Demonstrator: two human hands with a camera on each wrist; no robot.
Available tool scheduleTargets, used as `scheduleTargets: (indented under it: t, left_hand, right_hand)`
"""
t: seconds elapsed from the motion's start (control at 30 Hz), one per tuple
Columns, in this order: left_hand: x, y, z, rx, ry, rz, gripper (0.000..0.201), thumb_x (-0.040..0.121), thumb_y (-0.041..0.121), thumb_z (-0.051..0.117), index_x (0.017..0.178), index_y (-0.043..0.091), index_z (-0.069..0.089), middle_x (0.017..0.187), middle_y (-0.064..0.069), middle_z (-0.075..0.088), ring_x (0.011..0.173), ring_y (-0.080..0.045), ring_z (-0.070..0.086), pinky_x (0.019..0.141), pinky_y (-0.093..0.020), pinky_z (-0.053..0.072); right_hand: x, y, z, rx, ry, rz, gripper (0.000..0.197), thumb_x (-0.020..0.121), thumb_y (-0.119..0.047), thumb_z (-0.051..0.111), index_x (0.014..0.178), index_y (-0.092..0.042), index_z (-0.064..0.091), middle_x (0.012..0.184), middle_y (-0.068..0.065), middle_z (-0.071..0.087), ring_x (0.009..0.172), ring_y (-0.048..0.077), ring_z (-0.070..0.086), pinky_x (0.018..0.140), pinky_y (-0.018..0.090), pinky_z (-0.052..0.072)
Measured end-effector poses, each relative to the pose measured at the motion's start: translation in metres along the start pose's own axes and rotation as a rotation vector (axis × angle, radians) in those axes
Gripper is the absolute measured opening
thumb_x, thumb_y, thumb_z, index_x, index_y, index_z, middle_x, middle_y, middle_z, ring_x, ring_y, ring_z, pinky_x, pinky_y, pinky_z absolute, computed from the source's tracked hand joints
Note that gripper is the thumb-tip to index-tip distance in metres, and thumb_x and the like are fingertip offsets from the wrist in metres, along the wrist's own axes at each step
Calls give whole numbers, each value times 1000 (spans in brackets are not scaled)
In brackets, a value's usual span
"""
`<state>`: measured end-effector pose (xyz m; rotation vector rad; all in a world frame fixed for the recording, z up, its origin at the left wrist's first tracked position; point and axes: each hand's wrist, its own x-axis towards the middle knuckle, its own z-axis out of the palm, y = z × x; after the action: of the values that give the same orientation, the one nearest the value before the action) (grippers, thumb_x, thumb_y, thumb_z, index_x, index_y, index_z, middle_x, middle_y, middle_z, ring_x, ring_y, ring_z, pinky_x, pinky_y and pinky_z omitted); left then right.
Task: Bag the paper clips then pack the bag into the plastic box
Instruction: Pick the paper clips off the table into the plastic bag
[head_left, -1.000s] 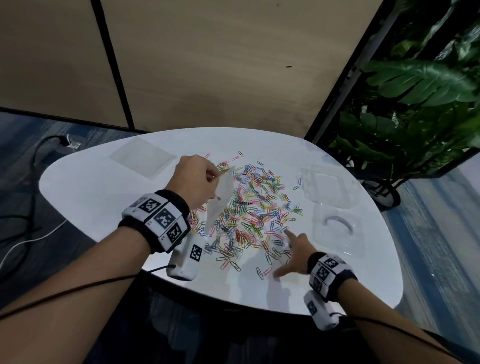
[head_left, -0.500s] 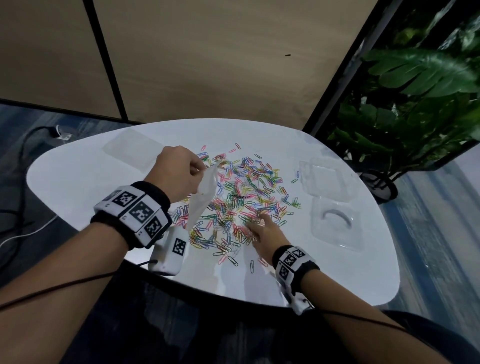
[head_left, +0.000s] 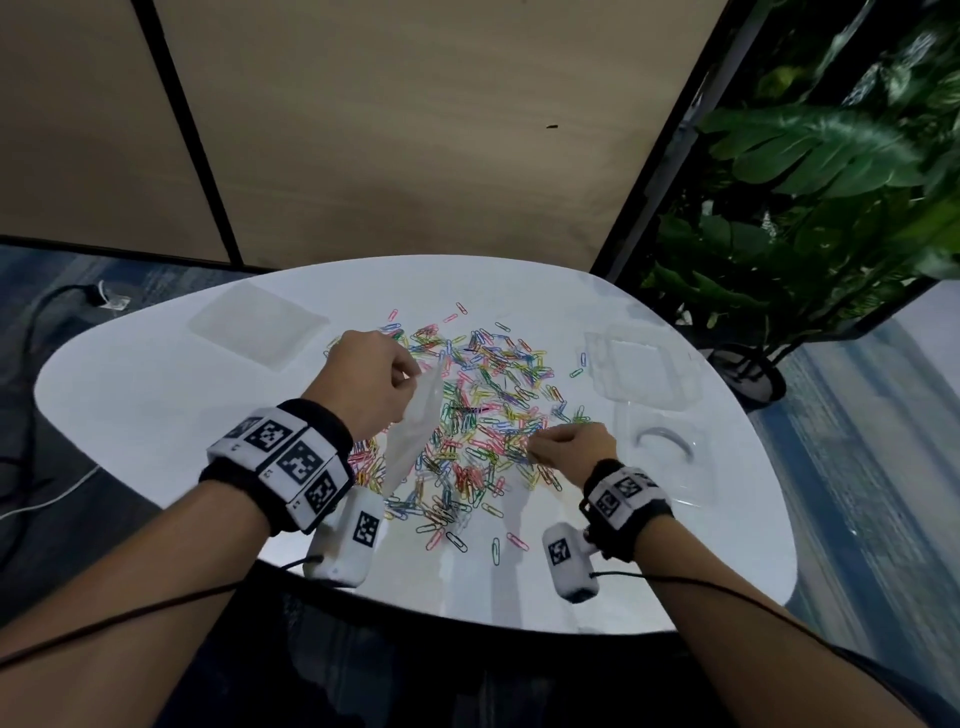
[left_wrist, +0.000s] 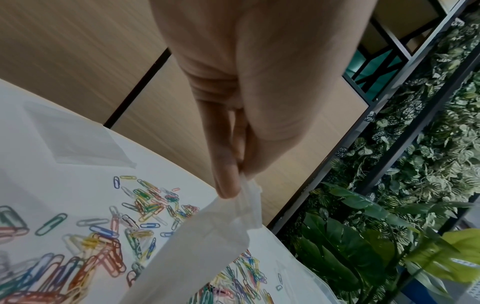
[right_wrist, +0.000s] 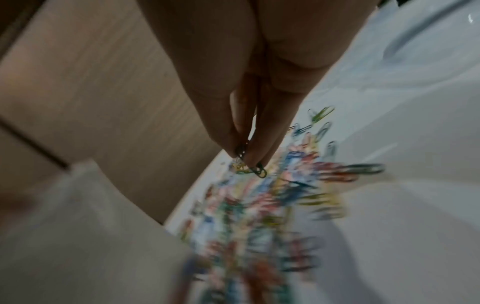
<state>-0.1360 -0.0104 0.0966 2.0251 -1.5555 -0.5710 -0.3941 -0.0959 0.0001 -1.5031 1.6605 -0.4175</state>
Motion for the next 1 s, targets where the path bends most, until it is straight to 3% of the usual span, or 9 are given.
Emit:
scheduleTargets:
  t: [0.13, 0.27, 0.5, 0.57, 0.63, 0.73, 0.87, 0.93, 1.0]
  left_hand:
    - [2, 6, 6, -5, -17, -1, 15, 92, 11, 65, 99, 9, 78, 83, -7, 76, 57, -18, 74, 70, -27, 61]
    - [1, 17, 12, -33, -34, 18, 14, 91, 9, 65, 96, 9, 78, 80, -7, 76, 56, -18, 74, 67, -29, 63]
    - [-4, 26, 16, -121, -36, 43, 11, 89, 4, 67, 94, 6, 77, 78, -11, 76, 61, -22, 75, 70, -33, 64]
    - [-6, 25, 15, -132, -47, 35, 12, 89, 3, 67, 95, 6, 76, 78, -12, 76, 61, -23, 76, 71, -35, 64]
    - [-6, 23, 14, -128, -49, 40, 13, 89, 2, 66, 95, 7, 76, 78, -11, 76, 60, -24, 76, 69, -34, 64]
    - [-6, 20, 9, -95, -23, 46, 15, 90, 5, 64, 97, 11, 76, 75, -7, 75, 58, -20, 75, 66, -28, 61]
    - [-4, 10, -3, -96, 42, 25, 14, 93, 8, 64, 99, 12, 76, 75, -6, 74, 55, -15, 72, 64, -29, 62]
    - [-5, 4, -11, -73, 76, 21, 14, 94, 9, 64, 98, 13, 76, 75, -4, 73, 53, -8, 67, 58, -21, 54]
    - [-7, -2, -20, -71, 86, 16, 12, 94, 10, 64, 97, 13, 75, 77, -5, 72, 54, -9, 65, 56, -19, 49]
  right_hand:
    - [-26, -51, -7, 812, -245, 17, 22, 82, 0, 73, 99, 13, 69, 100, 26, 72, 89, 28, 73, 79, 28, 60]
    - [-51, -87, 2, 952, -386, -70, 22, 86, 2, 68, 104, 13, 67, 101, 22, 73, 93, 27, 72, 82, 26, 58]
    - [-55, -87, 31, 158, -151, -346, 23, 83, -4, 67, 102, -11, 76, 81, 11, 75, 82, 27, 73, 84, 40, 59]
    - [-56, -90, 31, -110, -105, -475, 21, 85, -6, 62, 102, -6, 75, 80, 14, 74, 79, 29, 70, 77, 35, 58]
    - [-59, -95, 28, -306, -167, -567, 26, 89, -7, 55, 105, -10, 76, 81, 9, 71, 68, 17, 64, 64, 16, 48]
    - [-63, -100, 26, -220, -228, -675, 30, 89, -4, 51, 99, -15, 77, 79, 4, 71, 64, 9, 61, 65, 14, 46]
    - [-60, -91, 18, 158, -136, -512, 21, 86, 1, 61, 93, -10, 77, 85, 5, 75, 74, 18, 71, 72, 36, 62]
    - [-51, -72, 13, -77, -143, -376, 21, 86, -8, 66, 105, -13, 73, 87, 5, 73, 67, 19, 69, 69, 39, 62]
    - [-48, -44, 15, -522, -258, -183, 52, 82, -25, 75, 129, -14, 56, 106, 9, 70, 67, 19, 69, 72, 33, 61]
